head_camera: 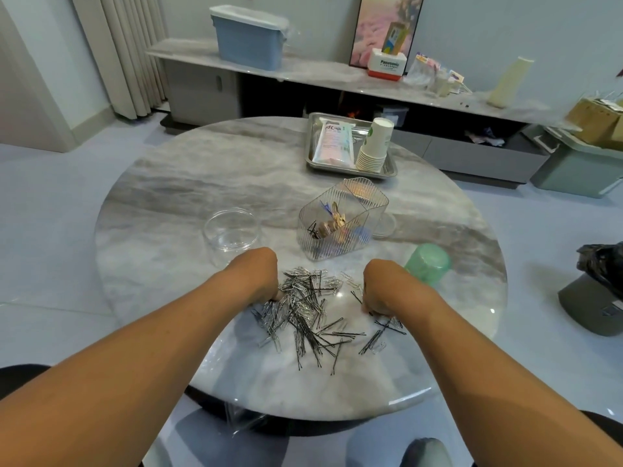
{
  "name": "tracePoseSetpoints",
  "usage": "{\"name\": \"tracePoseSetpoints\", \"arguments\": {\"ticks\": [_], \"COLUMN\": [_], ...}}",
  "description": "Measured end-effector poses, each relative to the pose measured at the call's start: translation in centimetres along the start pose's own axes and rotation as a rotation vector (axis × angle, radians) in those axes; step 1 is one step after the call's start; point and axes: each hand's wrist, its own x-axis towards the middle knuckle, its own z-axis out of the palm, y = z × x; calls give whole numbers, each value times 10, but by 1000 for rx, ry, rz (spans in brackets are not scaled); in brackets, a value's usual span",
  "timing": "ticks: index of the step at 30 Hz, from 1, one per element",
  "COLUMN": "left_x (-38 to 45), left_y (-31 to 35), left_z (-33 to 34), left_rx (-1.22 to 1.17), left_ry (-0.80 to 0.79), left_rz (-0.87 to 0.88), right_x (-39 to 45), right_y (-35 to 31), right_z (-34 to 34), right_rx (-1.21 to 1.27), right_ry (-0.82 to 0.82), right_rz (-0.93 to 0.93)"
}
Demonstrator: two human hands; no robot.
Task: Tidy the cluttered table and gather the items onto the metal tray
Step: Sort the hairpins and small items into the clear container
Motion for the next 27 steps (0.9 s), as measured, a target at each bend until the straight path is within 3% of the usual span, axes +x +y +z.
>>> {"name": "tracePoseSetpoints", "arguments": {"ticks": [4, 10, 12, 16, 22, 27], "left_x": [-1, 3, 7, 8, 4, 5], "left_y": [-1, -5, -10, -19, -12, -9], "left_z": [-4, -5, -2, 0, 9, 12], "left_rx": [-74, -312, -282, -86, -117, -135], "left_ry": [0, 57, 99, 178, 78, 101], "left_rz": [-8, 19, -3, 2, 82, 103], "right_x": [-2, 0, 0, 2, 2, 2], "right_y": [-3, -15, -21, -30, -19, -10], "right_z": [7, 15, 18, 24, 15, 10], "right_rx": [48, 368, 413, 294, 191, 146], "right_ry": [36, 160, 225, 183, 197, 128], "right_rz": [-81, -180, -245, -377, -198, -84]}}
